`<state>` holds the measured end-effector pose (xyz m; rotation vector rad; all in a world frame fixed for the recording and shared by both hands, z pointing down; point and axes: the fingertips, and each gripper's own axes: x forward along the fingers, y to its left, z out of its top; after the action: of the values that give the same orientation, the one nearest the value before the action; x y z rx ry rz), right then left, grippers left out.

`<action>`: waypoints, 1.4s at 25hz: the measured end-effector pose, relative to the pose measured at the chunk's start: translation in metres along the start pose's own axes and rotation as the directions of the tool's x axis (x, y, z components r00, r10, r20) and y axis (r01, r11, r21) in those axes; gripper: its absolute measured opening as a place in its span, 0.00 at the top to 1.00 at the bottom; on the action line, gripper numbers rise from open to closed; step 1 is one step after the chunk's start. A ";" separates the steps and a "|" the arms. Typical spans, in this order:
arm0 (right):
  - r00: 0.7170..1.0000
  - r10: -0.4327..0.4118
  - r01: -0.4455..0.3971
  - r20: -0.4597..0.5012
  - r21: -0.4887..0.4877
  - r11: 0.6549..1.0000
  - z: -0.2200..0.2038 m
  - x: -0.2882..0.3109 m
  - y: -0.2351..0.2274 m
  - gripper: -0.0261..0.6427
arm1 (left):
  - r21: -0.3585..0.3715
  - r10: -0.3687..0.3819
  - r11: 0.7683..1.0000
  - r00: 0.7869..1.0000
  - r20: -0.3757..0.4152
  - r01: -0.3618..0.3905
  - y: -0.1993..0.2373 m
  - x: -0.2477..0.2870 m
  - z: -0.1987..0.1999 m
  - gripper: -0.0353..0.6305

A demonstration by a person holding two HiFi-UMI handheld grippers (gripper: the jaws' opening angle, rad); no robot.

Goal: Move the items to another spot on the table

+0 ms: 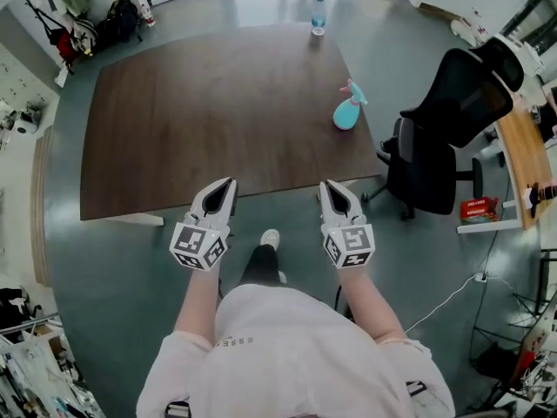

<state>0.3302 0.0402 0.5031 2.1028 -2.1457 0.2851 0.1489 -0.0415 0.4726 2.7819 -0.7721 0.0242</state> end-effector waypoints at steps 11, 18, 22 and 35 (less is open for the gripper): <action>0.995 0.097 -0.097 -0.011 -0.044 0.994 0.000 -0.044 0.071 0.98 | -0.028 0.114 0.993 0.993 0.043 -0.113 -0.009 -0.117 0.001 0.94; 0.991 0.133 -0.133 -0.001 -0.042 0.990 -0.001 -0.045 0.143 0.98 | -0.032 0.127 0.992 0.991 0.041 -0.126 0.016 -0.181 0.002 0.94; 0.990 0.140 -0.137 0.036 -0.065 0.988 0.006 -0.044 0.181 0.98 | 0.003 0.120 0.993 0.992 0.028 -0.120 0.036 -0.217 0.008 0.94; 0.982 0.177 -0.169 0.059 -0.116 0.979 0.003 -0.021 0.283 0.98 | 0.054 0.145 0.988 0.988 0.051 -0.148 0.091 -0.285 0.015 0.94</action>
<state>0.0484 0.0638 0.4818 1.8971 -2.3306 0.1084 -0.1433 0.0236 0.4564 2.7822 -1.0021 0.0091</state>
